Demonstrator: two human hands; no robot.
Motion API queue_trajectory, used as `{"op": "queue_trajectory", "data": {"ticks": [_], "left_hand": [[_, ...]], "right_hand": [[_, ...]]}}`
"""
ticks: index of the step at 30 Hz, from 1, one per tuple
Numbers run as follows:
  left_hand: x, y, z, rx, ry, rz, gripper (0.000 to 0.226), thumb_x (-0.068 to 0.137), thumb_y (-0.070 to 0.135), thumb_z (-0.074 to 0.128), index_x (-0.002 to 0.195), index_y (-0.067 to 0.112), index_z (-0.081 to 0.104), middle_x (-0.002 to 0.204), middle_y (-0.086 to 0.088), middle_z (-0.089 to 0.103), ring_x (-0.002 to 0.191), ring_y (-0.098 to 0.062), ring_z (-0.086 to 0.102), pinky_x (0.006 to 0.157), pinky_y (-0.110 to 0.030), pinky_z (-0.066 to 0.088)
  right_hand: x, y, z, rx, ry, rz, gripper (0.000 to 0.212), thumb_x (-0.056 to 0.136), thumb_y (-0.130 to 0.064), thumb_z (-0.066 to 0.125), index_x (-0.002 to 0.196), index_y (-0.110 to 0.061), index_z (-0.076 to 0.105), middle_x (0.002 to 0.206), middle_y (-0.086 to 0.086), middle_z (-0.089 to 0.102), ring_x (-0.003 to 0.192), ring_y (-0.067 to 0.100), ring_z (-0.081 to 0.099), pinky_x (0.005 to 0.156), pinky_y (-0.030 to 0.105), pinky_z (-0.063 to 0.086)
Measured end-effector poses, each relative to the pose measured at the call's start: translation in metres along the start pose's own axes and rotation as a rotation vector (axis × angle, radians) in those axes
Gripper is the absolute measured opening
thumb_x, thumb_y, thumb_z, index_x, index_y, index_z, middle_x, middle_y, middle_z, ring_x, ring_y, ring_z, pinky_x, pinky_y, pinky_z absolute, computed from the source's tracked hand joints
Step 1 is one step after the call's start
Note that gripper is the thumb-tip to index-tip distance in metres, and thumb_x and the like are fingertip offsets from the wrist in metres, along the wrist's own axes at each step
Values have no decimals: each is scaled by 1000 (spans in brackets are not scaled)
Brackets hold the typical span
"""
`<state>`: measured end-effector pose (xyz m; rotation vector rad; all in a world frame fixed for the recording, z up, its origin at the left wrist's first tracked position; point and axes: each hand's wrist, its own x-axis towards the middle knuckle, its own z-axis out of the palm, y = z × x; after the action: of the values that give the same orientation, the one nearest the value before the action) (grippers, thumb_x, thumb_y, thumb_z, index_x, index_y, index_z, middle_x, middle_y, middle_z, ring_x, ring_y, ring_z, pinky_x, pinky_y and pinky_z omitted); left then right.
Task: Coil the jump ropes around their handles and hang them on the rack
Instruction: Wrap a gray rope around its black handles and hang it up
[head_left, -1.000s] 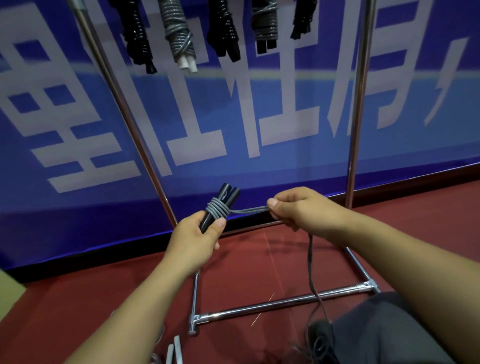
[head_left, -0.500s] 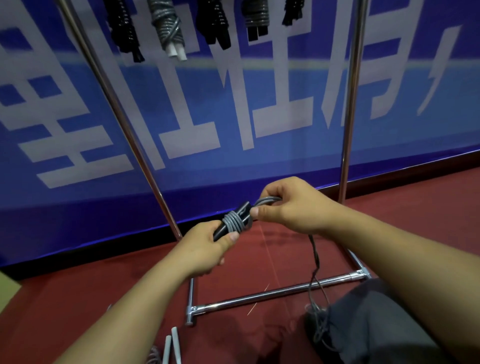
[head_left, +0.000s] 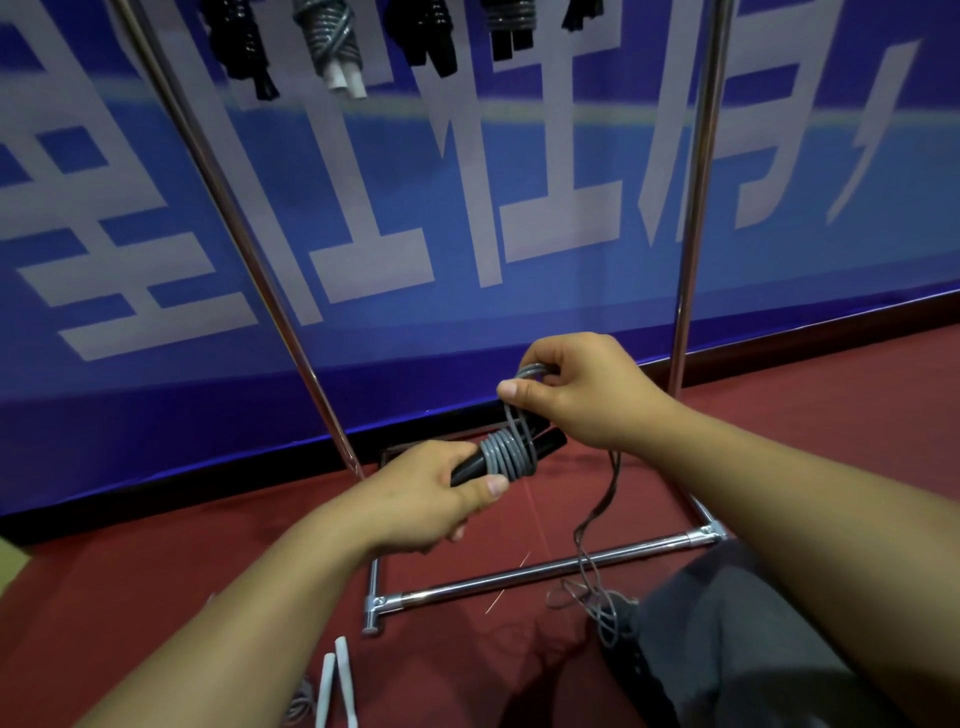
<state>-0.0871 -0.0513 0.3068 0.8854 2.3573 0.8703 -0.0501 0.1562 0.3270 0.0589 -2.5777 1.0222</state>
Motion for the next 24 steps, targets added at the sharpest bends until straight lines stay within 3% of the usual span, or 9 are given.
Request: {"op": "queue_trajectory", "data": {"ticks": [4, 7, 10, 14, 20, 24], "left_hand": [[0, -1, 0, 18, -34, 18, 18, 100, 38, 57, 105, 23, 62, 65, -3, 58, 59, -21, 56, 58, -33, 46], [0, -1, 2, 26, -46, 21, 17, 99, 38, 58, 103, 22, 62, 64, -4, 59, 58, -18, 56, 58, -32, 46], [1, 0, 4, 32, -61, 22, 18, 99, 38, 58, 100, 20, 61, 60, -1, 58, 57, -18, 55, 59, -33, 46], [1, 0, 4, 31, -73, 18, 16, 98, 41, 59, 95, 24, 61, 63, -3, 59, 57, -19, 57, 59, -35, 47], [-2, 8, 5, 77, -98, 45, 15, 99, 37, 60, 90, 24, 58, 66, -2, 58, 56, -14, 57, 60, -30, 48], [-8, 14, 3, 77, -78, 99, 9, 98, 34, 61, 94, 27, 60, 67, 4, 56, 53, -7, 56, 57, -24, 47]], "right_hand": [[0, 2, 2, -10, -3, 25, 27, 86, -45, 74, 76, -20, 70, 66, -4, 65, 63, 7, 59, 58, 25, 44], [-1, 1, 4, -11, -23, 29, 27, 85, -46, 75, 74, -21, 70, 68, -4, 67, 65, 6, 61, 58, 23, 44], [-1, 1, 7, 6, -40, 37, 30, 84, -46, 75, 74, -18, 71, 70, 0, 70, 67, 11, 64, 61, 29, 48], [-1, 2, 8, 78, -55, 77, 34, 83, -47, 76, 71, -17, 69, 67, 5, 68, 57, 10, 57, 57, 29, 47], [-2, 3, 10, 166, -113, 116, 38, 82, -47, 78, 68, -13, 68, 54, -4, 53, 50, 8, 47, 54, 28, 42], [0, 8, 6, 286, -151, 191, 42, 81, -46, 79, 70, -7, 69, 58, 0, 46, 54, 11, 42, 58, 31, 40]]}}
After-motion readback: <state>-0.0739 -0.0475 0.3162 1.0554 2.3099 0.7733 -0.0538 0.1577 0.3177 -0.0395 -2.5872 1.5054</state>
